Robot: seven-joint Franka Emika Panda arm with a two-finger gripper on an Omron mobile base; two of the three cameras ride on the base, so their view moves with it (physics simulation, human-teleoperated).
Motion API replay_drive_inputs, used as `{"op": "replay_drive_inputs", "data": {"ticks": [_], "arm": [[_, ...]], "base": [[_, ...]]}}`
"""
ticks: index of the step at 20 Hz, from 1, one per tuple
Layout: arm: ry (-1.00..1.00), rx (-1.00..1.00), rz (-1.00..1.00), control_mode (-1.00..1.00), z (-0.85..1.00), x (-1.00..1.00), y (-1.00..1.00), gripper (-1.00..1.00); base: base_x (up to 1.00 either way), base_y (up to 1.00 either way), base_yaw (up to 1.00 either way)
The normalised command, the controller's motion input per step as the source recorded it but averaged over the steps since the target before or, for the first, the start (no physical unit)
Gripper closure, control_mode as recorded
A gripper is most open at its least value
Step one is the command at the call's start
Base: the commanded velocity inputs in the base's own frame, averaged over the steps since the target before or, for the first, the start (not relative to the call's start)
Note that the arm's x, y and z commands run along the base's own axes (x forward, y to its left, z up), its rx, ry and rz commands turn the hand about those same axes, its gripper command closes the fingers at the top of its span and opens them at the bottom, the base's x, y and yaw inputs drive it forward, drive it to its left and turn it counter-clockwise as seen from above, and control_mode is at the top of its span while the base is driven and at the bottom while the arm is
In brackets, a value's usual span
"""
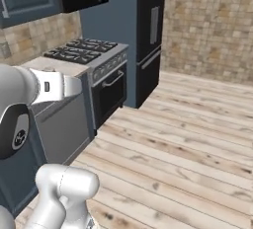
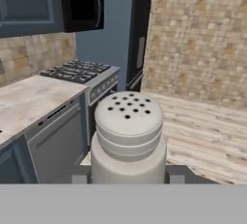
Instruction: Take 2 condiments from the cabinet and move them on the counter near the stove.Make sure the condiments are lined up with each other, next to each other.
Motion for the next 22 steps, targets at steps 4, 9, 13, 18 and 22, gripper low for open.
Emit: {"op": "replay_drive_inputs", "data": {"ticks": [4,9,13,18,22], "arm": [[0.00,0.00,0.00,1.00,0.00,0.00,0.00,1.00],[0.00,0.00,0.00,1.00,0.00,0.00,0.00,1.00],[0.00,0.00,0.00,1.00,0.00,0.00,0.00,1.00],[0.00,0.00,0.00,1.00,0.00,0.00,0.00,1.00],[0.00,0.00,0.00,1.00,0.00,0.00,0.00,1.00]], "base": [[0.66,-0.74,0.25],[0.65,-0.64,0.16],[0.79,-0.33,0.17],[0.92,-0.21,0.19],[0.92,-0.13,0.23]]}}
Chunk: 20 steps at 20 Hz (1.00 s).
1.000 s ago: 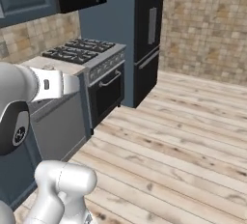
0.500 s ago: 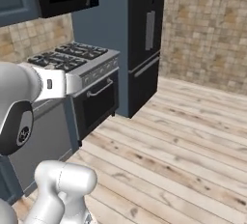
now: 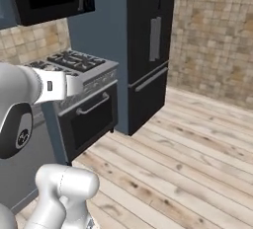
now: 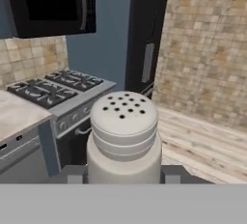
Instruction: Take 2 condiments from the cabinet and move them on the counter near the stove.Make sure the condiments are lined up with each other, next to each other.
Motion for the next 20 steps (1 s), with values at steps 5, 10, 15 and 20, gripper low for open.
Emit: {"op": "replay_drive_inputs", "data": {"ticks": [5,10,15,20], "arm": [[0.00,0.00,0.00,1.00,0.00,0.00,0.00,1.00],[0.00,0.00,0.00,1.00,0.00,0.00,0.00,1.00],[0.00,0.00,0.00,1.00,0.00,0.00,0.00,1.00],[0.00,0.00,0.00,1.00,0.00,0.00,0.00,1.00]], "base": [[0.81,-0.07,0.31],[0.25,0.00,0.51],[0.00,0.00,0.73],[0.03,0.00,0.76]]}}
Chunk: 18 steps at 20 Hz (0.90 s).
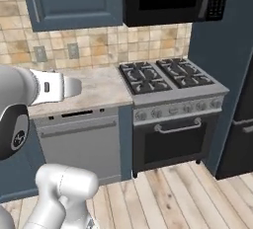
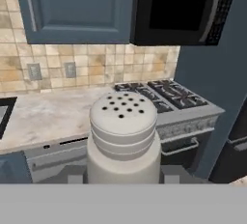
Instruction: Take 2 condiments from the cabinet and move them on the counter near the stove.Make sure the condiments are lined up with each other, next to each other.
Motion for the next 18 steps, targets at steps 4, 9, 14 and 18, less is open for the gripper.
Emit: {"op": "replay_drive_inputs", "data": {"ticks": [4,9,14,18], "arm": [[0.00,0.00,0.00,1.00,0.00,0.00,0.00,1.00],[0.00,0.00,0.00,1.00,0.00,0.00,0.00,1.00],[0.00,0.00,0.00,1.00,0.00,0.00,0.00,1.00],[0.00,0.00,0.00,1.00,0.00,0.00,0.00,1.00]], "base": [[0.39,0.00,0.67],[0.64,-0.22,0.36],[0.43,-0.42,0.23],[0.24,-0.35,0.15]]}}
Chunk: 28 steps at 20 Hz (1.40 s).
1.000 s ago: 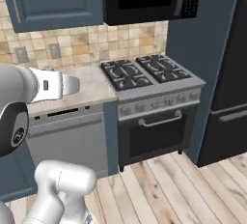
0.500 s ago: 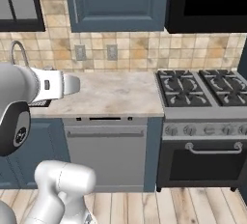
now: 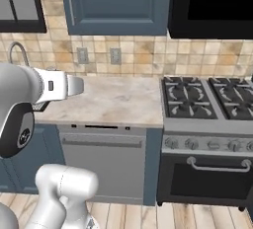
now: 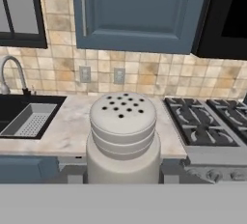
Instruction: Take 2 condiments from the cabinet and move them on the counter near the stove.Make sure the condiments are lined up with each other, next to each other.
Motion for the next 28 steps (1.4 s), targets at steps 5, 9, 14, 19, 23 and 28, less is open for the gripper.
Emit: {"op": "replay_drive_inputs", "data": {"ticks": [5,9,14,19,23,28], "arm": [[0.00,0.00,0.00,1.00,0.00,0.00,0.00,1.00],[0.00,0.00,0.00,1.00,0.00,0.00,0.00,1.00],[0.00,0.00,0.00,1.00,0.00,0.00,0.00,1.00],[0.00,0.00,0.00,1.00,0.00,0.00,0.00,1.00],[0.00,0.00,0.00,1.00,0.00,0.00,0.00,1.00],[0.00,0.00,0.00,1.00,0.00,0.00,0.00,1.00]], "base": [[0.27,-0.08,0.08],[0.39,0.00,0.09],[0.45,-0.01,0.09],[0.44,-0.03,0.09],[0.44,-0.01,0.09],[0.53,-0.08,0.10]]}}
